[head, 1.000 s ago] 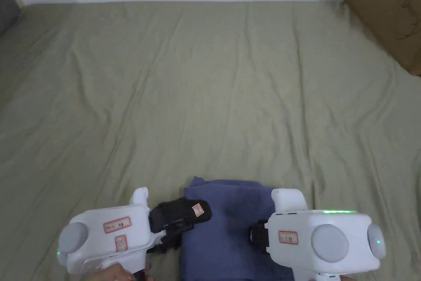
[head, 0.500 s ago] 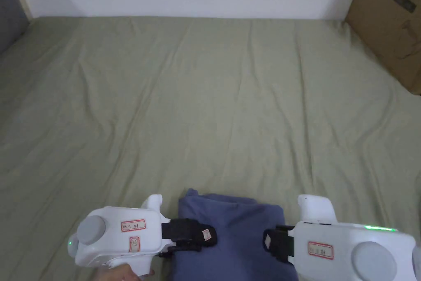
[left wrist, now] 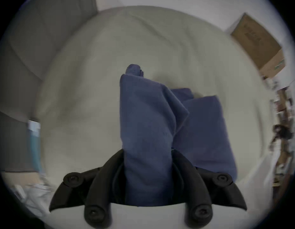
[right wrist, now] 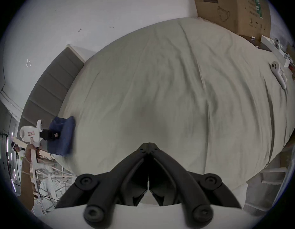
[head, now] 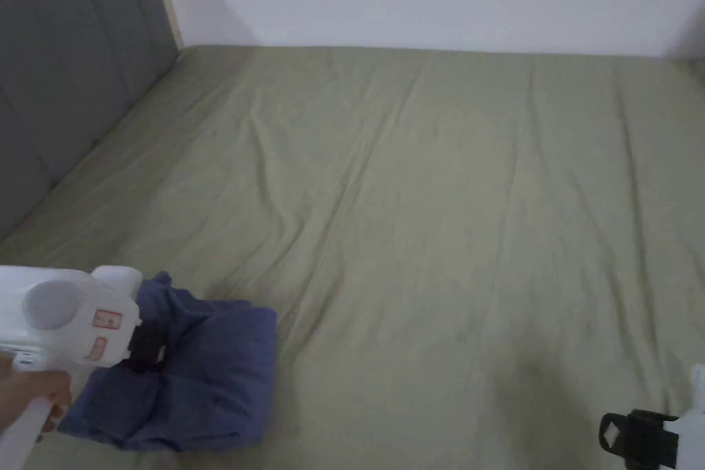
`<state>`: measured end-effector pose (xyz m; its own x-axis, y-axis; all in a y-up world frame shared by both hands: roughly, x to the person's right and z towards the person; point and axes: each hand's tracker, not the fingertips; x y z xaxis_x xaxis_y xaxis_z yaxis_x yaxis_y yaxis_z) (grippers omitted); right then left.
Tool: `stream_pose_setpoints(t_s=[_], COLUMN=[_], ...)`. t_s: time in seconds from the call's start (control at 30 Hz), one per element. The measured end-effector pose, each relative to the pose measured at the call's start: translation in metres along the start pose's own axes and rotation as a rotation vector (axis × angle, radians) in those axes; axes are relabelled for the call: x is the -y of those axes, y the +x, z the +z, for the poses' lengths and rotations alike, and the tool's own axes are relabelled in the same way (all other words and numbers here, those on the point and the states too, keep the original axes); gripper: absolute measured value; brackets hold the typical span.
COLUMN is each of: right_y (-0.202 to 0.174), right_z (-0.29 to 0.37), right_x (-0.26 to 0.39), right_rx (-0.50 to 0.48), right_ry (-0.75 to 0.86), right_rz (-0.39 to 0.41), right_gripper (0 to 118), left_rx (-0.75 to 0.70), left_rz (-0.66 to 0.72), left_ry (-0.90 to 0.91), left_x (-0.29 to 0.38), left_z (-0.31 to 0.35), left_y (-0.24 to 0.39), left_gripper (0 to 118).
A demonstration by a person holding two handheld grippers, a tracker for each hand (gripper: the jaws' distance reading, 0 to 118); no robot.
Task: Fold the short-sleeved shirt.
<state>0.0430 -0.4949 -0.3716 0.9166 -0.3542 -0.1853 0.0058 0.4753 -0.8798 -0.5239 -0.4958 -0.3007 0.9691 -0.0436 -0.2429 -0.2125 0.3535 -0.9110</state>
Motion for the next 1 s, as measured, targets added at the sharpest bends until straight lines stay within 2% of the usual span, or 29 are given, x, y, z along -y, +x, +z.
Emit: stream_pose_setpoints(t_s=[0.13, 0.17, 0.2, 0.23, 0.27, 0.33, 0.4, 0.47, 0.53, 0.57, 0.6, 0.63, 0.7, 0.73, 0.8, 0.87, 1.0], right_y=[-0.006, -0.008, -0.010, -0.011, -0.012, -0.015, -0.015, -0.015, -0.012, -0.010, -0.009, -0.007, -0.004, -0.003, -0.001, 0.000, -0.005], right_z=[-0.011, -0.015, -0.019, -0.021, -0.024, -0.028, -0.028, -0.028, -0.026, -0.023, -0.021, -0.019, -0.013, -0.010, -0.003, 0.004, 0.023], right_x=[-0.003, -0.004, -0.004, -0.005, -0.005, -0.004, -0.003, -0.002, -0.001, 0.000, 0.000, 0.001, 0.002, 0.003, 0.007, 0.009, 0.011], right_rx=[0.020, 0.022, 0.022, 0.020, 0.018, 0.014, 0.007, -0.001, -0.001, 0.000, 0.001, 0.000, -0.004, -0.004, -0.016, -0.026, -0.050], right_ry=[-0.024, -0.031, -0.036, -0.041, -0.048, -0.054, -0.058, -0.063, -0.061, -0.060, -0.057, -0.055, -0.052, -0.051, -0.038, -0.025, 0.017], right_rz=[0.016, 0.022, 0.024, 0.024, 0.024, 0.027, 0.027, 0.027, 0.029, 0.030, 0.031, 0.031, 0.026, 0.023, 0.028, 0.028, 0.043], right_gripper=[0, 0, 0, 0, 0, 0, 0, 0, 0, 0, 0, 0, 0, 0, 0, 0, 0], left_rx=[-0.231, -0.274, -0.313, -0.356, -0.424, -0.541, -0.523, -0.397, -0.298, -0.256, -0.211, -0.192, -0.120, -0.078, 0.062, 0.141, 0.147], left_rz=[-0.054, -0.073, -0.087, -0.110, -0.151, -0.229, -0.183, -0.015, 0.079, 0.099, 0.100, 0.104, 0.138, 0.144, 0.167, 0.166, 0.130], left_ry=[-0.022, -0.016, -0.006, -0.015, -0.024, -0.007, 0.017, 0.053, 0.075, 0.093, 0.121, 0.157, 0.203, 0.223, 0.285, 0.317, 0.376], left_x=[-0.005, -0.004, -0.004, -0.005, -0.006, -0.005, -0.008, -0.011, -0.011, -0.009, -0.005, -0.001, 0.003, 0.006, 0.015, 0.021, 0.030], left_z=[-0.013, -0.018, -0.024, -0.029, -0.035, -0.040, -0.034, -0.021, -0.005, 0.004, 0.014, 0.024, 0.045, 0.055, 0.080, 0.100, 0.130], left_y=[-0.036, -0.042, -0.045, -0.048, -0.046, -0.042, -0.041, -0.042, -0.037, -0.032, -0.024, -0.015, 0.004, 0.012, 0.036, 0.061, 0.110], left_gripper=[25, 30, 45, 72, 89, 96, 101, 101, 100, 99, 91, 66, 6, 0, 0, 0, 0])
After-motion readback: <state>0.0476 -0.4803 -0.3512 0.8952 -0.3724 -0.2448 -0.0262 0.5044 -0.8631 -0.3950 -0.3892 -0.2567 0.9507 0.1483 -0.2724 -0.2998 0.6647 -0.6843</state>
